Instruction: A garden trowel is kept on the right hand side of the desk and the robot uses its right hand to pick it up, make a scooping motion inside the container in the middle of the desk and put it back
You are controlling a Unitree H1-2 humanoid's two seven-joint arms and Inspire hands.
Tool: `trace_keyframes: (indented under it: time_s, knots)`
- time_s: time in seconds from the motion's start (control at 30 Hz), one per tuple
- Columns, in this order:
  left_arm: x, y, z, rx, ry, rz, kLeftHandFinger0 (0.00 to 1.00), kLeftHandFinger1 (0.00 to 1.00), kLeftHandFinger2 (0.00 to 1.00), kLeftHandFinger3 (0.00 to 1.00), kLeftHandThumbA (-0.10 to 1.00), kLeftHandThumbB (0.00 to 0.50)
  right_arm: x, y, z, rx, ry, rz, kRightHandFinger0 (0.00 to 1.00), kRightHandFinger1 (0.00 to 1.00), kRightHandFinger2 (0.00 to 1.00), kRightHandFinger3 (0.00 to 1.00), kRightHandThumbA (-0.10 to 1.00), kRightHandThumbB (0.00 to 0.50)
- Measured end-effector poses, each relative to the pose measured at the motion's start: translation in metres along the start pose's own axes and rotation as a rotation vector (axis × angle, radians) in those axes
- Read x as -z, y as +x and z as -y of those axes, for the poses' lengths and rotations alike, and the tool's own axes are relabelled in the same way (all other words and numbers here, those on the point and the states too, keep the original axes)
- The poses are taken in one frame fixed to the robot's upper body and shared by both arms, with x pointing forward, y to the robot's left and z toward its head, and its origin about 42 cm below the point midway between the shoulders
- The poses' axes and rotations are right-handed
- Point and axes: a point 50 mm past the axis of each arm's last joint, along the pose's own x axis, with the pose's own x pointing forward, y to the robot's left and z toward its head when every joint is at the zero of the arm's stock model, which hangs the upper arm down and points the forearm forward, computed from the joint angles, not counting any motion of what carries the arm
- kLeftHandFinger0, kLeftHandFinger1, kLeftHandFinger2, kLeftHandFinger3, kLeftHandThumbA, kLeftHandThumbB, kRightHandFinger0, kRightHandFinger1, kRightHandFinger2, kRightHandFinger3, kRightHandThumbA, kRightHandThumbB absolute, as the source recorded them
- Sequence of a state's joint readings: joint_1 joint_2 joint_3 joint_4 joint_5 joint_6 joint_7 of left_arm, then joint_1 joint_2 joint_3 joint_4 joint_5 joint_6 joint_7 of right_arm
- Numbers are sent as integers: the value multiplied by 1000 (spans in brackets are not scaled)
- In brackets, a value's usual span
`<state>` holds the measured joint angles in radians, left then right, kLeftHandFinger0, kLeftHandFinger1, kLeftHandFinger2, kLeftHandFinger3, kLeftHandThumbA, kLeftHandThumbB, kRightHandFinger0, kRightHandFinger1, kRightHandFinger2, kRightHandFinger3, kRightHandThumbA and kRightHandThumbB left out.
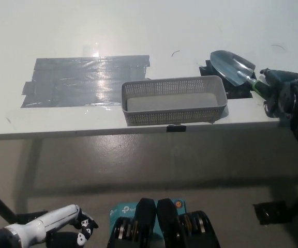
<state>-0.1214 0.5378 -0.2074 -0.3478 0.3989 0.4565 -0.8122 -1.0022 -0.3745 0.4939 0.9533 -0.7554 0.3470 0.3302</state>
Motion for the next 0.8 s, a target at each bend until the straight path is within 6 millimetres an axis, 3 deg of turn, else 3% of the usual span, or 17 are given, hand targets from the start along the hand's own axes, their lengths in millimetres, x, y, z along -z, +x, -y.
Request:
trace_keyframes:
  time_s: [0.2, 0.3, 0.33, 0.37, 0.4, 0.43, 0.47, 0.5, 0.53, 0.57, 0.6, 0.63, 0.67, 0.7, 0.73, 0.77, 0.8]
  knots:
    - [0, 0, -1, 8, 7, -4, 835, 713, 737, 803, 1000, 500, 6, 3, -5, -41, -8, -18, 1000, 1000, 1000, 1000, 643, 163]
    - [-2, 1, -2, 4, 11, -3, 840, 718, 740, 796, 1000, 500, 2, 3, -7, -64, -21, -9, 985, 1000, 1000, 1000, 618, 89]
    - [-2, 1, -3, 4, 11, -3, 824, 706, 735, 789, 1000, 500, 1, 4, -6, -75, -21, -9, 832, 1000, 1000, 1000, 617, 47]
    - [-2, 1, -3, 7, 12, -3, 817, 702, 734, 787, 1000, 500, -1, 4, -5, -88, -22, -9, 725, 960, 1000, 1000, 620, 54]
    - [-2, 1, -3, 8, 12, -4, 819, 705, 736, 787, 1000, 500, -2, 5, -4, -96, -20, -10, 262, 458, 816, 1000, 375, 2]
    - [-2, 1, -3, 10, 11, -3, 826, 714, 750, 793, 1000, 500, -5, 5, -4, -102, -26, -11, 2, 67, 463, 1000, 51, 0]
    - [-2, 1, -3, 11, 11, -3, 826, 714, 749, 792, 1000, 500, -8, 6, -1, -102, -41, -15, 0, 40, 405, 1000, -39, 19]
    - [-3, 1, -3, 12, 12, -1, 826, 709, 747, 785, 1000, 500, -11, 6, 1, -98, -50, -15, 0, 3, 227, 1000, -65, 207]
    - [-3, 1, -4, 14, 14, 0, 825, 708, 746, 782, 1000, 500, -14, 6, 3, -89, -66, -12, 0, 28, 194, 946, -59, 276]
    - [-4, 1, -4, 16, 17, 2, 818, 699, 738, 772, 1000, 500, -16, 5, 3, -73, -93, -9, 0, 111, 247, 825, -98, 241]
    - [-4, 2, -4, 16, 18, 3, 816, 699, 738, 772, 1000, 500, -18, 5, 3, -57, -115, -10, 11, 191, 310, 898, -100, 191]
    - [-4, 2, -4, 16, 18, 3, 799, 697, 737, 780, 1000, 500, -18, 5, 3, -48, -129, -9, 108, 427, 509, 978, 7, 35]
    - [-4, 2, -4, 17, 18, 3, 795, 696, 737, 782, 1000, 500, -20, 4, 3, -26, -153, -5, 135, 469, 556, 990, 117, 7]
    - [-5, 2, -4, 18, 18, 3, 793, 696, 736, 782, 1000, 500, -21, 4, 2, -7, -161, -5, 87, 455, 601, 954, 220, 0]
    - [-5, 1, -4, 17, 18, 4, 793, 697, 736, 782, 1000, 500, -22, 4, 0, 9, -168, -5, 62, 447, 636, 939, 192, 0]
    - [-5, 1, -5, 18, 19, 5, 810, 706, 738, 778, 1000, 500, -23, 3, -2, 30, -176, -2, 3, 391, 596, 622, 180, 0]
    - [-5, 1, -5, 17, 20, 5, 812, 707, 739, 781, 1000, 500, -22, 3, -4, 41, -179, 0, 2, 444, 736, 569, 129, 0]
